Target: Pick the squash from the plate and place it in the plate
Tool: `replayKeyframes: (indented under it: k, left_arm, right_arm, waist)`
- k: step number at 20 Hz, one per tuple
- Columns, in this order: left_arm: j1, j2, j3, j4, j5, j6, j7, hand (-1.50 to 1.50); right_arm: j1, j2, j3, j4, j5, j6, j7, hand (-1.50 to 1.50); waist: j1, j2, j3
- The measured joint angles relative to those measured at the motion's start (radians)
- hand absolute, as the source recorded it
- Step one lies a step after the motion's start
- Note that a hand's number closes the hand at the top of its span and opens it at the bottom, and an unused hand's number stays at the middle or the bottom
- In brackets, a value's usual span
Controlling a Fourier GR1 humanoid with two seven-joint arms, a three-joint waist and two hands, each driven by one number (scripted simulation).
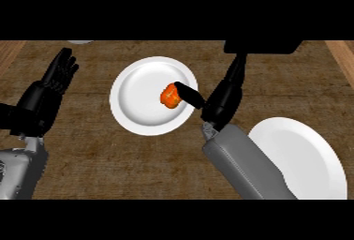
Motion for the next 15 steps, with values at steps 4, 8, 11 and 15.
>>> replayKeyframes:
  k: [4, 8, 11, 15]
  left_arm:
    - [0.021, -0.004, 0.01, -0.027, -0.006, 0.002, 0.014, 0.0]
    - [0.03, 0.006, 0.038, -0.033, 0.004, -0.016, 0.019, 0.0]
    - [0.042, -0.004, 0.034, -0.046, -0.008, -0.019, 0.02, 0.0]
    - [0.045, -0.011, 0.043, -0.04, -0.016, -0.028, 0.006, 0.0]
  right_arm:
    - [0.15, 0.002, 0.025, -0.185, 0.069, 0.026, 0.017, -1.5]
    - [0.328, -0.005, 0.064, -0.368, 0.137, 0.051, 0.021, -1.5]
    - [0.433, -0.001, 0.103, -0.493, 0.193, 0.092, 0.034, -1.5]
    - [0.588, -0.046, 0.152, -0.641, 0.229, 0.114, 0.019, -1.5]
  waist:
    - [-0.018, -0.003, 0.0]
    - [-0.024, -0.002, 0.0]
    - [-0.023, -0.001, 0.0]
    - [-0.025, 0.0, 0.0]
